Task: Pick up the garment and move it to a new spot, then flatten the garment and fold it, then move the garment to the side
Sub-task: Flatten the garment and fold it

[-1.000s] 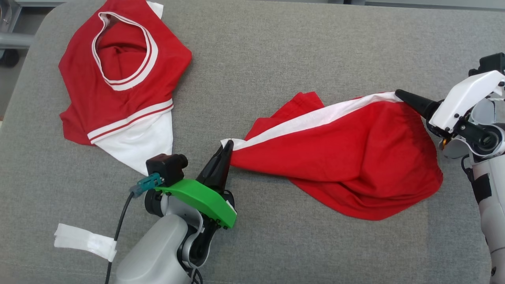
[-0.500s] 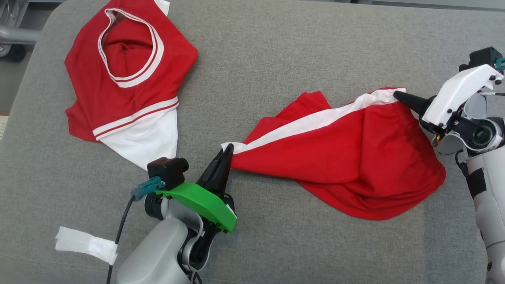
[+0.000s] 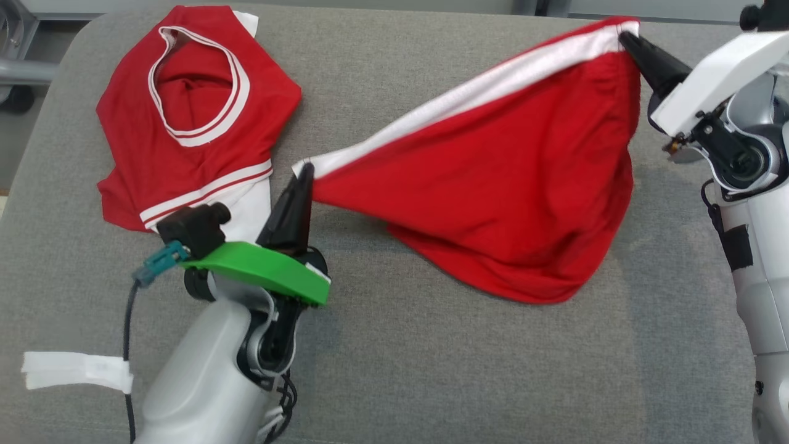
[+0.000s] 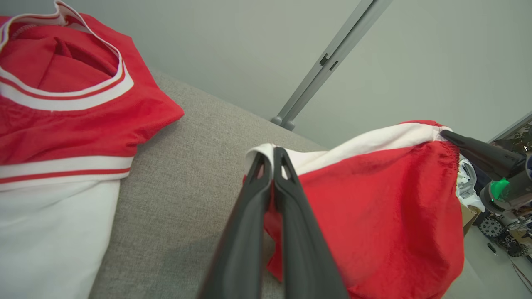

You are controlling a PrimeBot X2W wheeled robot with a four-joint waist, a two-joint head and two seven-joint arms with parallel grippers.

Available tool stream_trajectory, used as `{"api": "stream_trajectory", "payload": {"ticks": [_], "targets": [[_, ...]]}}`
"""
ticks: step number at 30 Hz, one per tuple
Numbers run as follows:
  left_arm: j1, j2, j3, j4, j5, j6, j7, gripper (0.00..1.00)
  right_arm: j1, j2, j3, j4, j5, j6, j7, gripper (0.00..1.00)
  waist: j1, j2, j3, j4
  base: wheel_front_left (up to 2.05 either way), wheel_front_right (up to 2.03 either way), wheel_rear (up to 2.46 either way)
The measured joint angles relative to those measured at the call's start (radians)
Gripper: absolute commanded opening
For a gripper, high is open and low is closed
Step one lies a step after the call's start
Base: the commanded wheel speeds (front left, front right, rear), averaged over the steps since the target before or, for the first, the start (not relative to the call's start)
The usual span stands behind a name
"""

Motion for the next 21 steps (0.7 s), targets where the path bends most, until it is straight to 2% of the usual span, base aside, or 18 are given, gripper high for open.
{"api": "stream_trajectory", "payload": {"ticks": [4, 8, 13, 21], "targets": [[-0.039, 0.0, 0.067, -0.058, -0.025, -0.01, 0.0, 0.0, -0.017, -0.004, 0.076, -0.105, 0.009, 0.0, -0.075, 0.0, 0.0, 0.0, -0.013, -0.02, 0.0, 0.0, 0.0], [-0.044, -0.002, 0.091, -0.094, -0.032, -0.027, 0.0, 0.0, -0.016, -0.03, 0.144, -0.181, 0.014, 0.0, -0.138, 0.0, 0.0, 0.0, -0.029, -0.043, 0.0, 0.0, 0.0], [-0.034, -0.004, 0.123, -0.133, -0.064, -0.042, 0.0, 0.0, 0.023, -0.059, 0.176, -0.251, 0.028, 0.0, -0.204, 0.0, 0.0, 0.0, -0.05, -0.065, 0.0, 0.0, 0.0], [0.031, -0.005, 0.233, -0.248, -0.119, -0.061, 0.0, 0.0, 0.141, -0.106, 0.192, -0.371, 0.083, 0.0, -0.292, 0.0, 0.0, 0.0, -0.107, -0.111, 0.0, 0.0, 0.0]]}}
